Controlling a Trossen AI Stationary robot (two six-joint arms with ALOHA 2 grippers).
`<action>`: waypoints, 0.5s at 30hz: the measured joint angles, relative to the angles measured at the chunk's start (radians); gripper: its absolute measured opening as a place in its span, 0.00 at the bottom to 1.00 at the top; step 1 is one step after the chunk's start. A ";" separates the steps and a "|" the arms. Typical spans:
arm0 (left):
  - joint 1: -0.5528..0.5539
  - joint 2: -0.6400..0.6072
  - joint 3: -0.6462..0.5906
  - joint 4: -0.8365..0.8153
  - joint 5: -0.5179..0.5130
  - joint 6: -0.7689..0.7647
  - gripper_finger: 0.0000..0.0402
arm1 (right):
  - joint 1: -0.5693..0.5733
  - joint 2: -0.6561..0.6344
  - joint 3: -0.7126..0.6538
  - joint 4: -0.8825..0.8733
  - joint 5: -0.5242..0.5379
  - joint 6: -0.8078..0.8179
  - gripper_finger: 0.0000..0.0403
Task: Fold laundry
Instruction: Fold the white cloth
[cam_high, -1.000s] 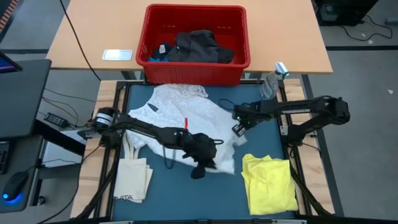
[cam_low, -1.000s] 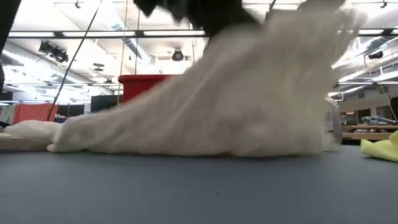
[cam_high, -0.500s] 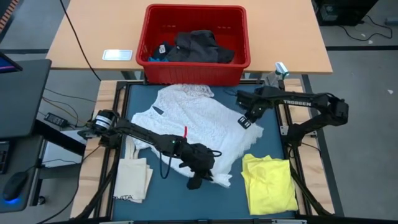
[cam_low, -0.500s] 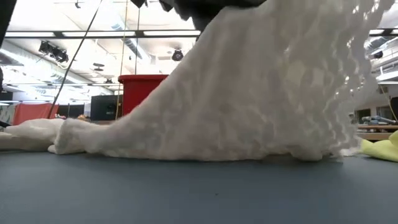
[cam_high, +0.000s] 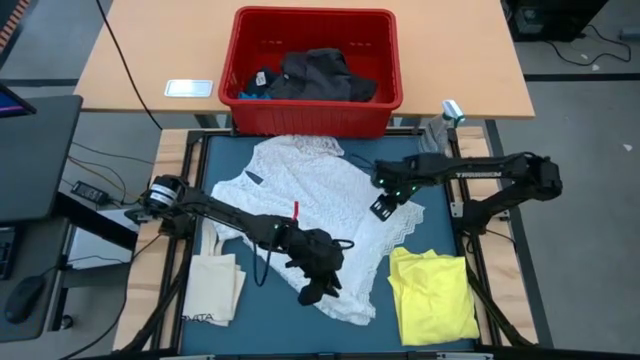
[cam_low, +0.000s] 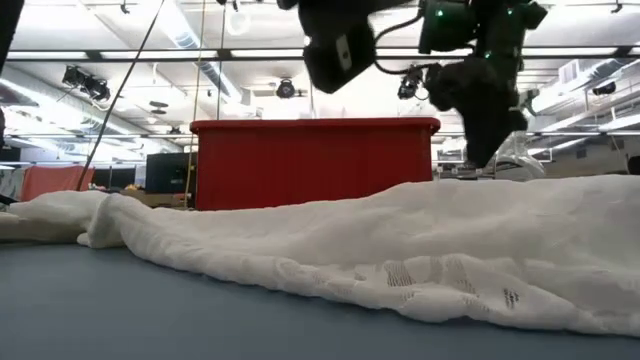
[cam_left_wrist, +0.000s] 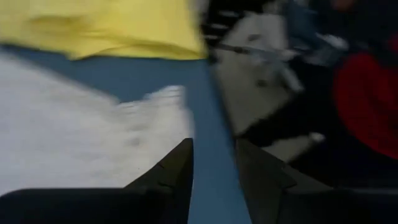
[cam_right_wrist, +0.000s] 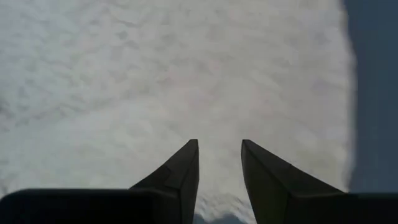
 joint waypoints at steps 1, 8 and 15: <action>0.013 0.000 0.000 -0.028 -0.033 -0.008 0.31 | 0.011 0.013 -0.018 0.032 0.013 0.009 0.31; 0.131 0.000 0.000 -0.241 -0.176 -0.056 0.31 | 0.022 0.136 -0.175 0.180 0.025 0.011 0.28; 0.222 0.000 -0.001 -0.440 -0.211 -0.168 0.31 | 0.028 0.129 -0.267 -0.090 0.054 -0.075 0.26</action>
